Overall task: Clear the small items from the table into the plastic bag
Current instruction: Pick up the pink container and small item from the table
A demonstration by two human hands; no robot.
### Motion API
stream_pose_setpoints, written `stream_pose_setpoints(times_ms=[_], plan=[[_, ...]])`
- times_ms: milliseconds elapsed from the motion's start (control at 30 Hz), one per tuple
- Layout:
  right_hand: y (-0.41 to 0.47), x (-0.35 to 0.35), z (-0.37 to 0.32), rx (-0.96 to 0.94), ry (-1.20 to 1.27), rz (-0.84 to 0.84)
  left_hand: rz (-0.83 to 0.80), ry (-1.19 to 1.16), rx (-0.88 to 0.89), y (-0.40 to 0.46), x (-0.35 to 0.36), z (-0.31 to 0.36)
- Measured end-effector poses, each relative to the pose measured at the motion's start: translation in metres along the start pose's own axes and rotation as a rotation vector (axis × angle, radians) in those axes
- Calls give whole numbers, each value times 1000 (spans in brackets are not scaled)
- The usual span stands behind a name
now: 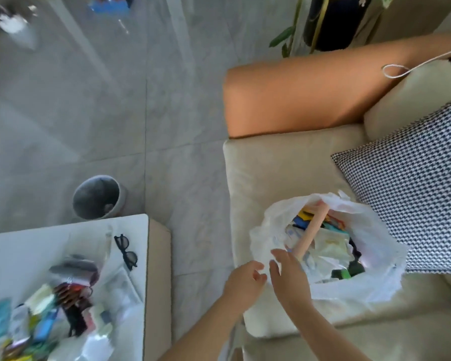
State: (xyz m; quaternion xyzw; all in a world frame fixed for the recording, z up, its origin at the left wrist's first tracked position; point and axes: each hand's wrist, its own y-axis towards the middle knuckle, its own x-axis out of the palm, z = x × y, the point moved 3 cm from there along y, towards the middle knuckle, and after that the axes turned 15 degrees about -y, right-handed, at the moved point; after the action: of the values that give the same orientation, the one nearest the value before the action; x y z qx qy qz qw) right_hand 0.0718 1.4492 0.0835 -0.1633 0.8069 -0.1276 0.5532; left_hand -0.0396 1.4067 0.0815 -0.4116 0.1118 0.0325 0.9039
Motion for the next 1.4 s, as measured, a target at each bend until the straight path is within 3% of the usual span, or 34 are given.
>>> stream_pose_setpoints(times_ms=[233, 500, 733, 1100, 1400], plan=[[-52, 73, -69, -320, -263, -104, 105, 108, -17, -45, -78, -108], [-135, 169, -169, -534, -443, -238, 265, -3, -191, -137, -160, -261], [-220, 260, -237, -741, -586, -354, 392, -244, -281, -208, -203, -373], [-313, 370, -285, -900, -720, -507, 529, -364, -457, -266, -222, -520], [-334, 470, -286, -1045, -799, -591, 732, -742, -624, -232, -225, -617]])
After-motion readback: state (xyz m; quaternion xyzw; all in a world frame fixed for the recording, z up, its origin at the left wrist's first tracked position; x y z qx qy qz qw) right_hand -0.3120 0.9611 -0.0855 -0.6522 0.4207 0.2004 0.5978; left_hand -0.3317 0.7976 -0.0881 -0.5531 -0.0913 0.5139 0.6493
